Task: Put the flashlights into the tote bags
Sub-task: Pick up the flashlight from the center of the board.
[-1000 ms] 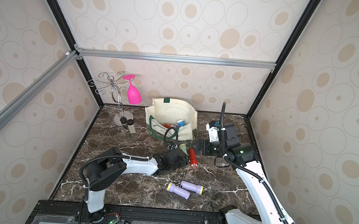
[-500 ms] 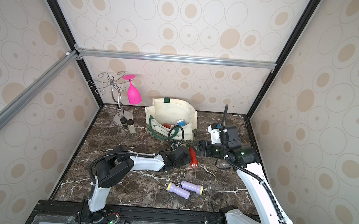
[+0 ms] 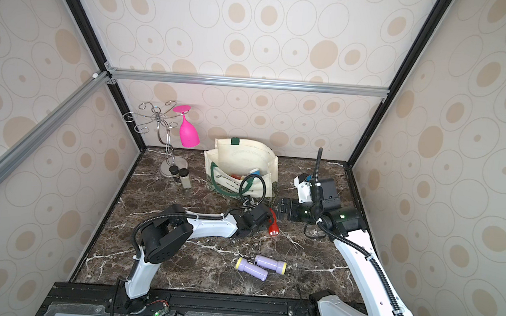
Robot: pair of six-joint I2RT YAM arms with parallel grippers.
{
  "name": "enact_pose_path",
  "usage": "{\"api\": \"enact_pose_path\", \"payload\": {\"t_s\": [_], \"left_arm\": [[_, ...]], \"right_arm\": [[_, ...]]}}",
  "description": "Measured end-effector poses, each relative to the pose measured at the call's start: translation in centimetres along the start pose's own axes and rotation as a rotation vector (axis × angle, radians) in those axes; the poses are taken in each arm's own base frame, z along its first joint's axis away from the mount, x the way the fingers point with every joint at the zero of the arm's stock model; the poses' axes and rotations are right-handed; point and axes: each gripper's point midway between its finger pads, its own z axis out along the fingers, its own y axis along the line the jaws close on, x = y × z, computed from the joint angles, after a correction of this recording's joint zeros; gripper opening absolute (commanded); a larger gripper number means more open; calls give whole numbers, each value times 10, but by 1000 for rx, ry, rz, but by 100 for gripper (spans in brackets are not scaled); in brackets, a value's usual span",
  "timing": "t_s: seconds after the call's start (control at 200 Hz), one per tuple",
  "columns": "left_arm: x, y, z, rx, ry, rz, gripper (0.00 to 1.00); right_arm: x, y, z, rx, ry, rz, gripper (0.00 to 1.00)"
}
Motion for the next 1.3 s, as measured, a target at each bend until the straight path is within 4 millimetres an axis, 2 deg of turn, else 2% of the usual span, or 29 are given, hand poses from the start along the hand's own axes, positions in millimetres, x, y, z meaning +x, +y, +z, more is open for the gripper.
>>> {"api": "enact_pose_path", "payload": {"t_s": [0.085,0.255,0.41,0.565,0.67,0.86,1.1,1.301], "left_arm": [[2,4,-1,-11,-6,13,42],[9,21,-13,-19,-6,36,25],[16,43,-27,-18,-4,40,19],[19,49,-34,-23,5,59,16],[27,56,-43,-32,20,86,17],[33,73,-52,-59,34,110,29],[29,69,-45,-65,24,104,44],[24,62,-36,-80,20,106,47]], "right_arm": [[0,-1,0,1,0,2,100],[0,-1,0,2,-1,2,100],[-2,0,-2,1,-4,1,100],[-3,1,-3,1,-6,1,100],[-3,1,-5,5,-7,1,100],[-5,2,-6,1,-14,0,100],[-21,13,-21,-19,-64,-17,100],[-31,22,-33,-44,-93,-18,100]]}}
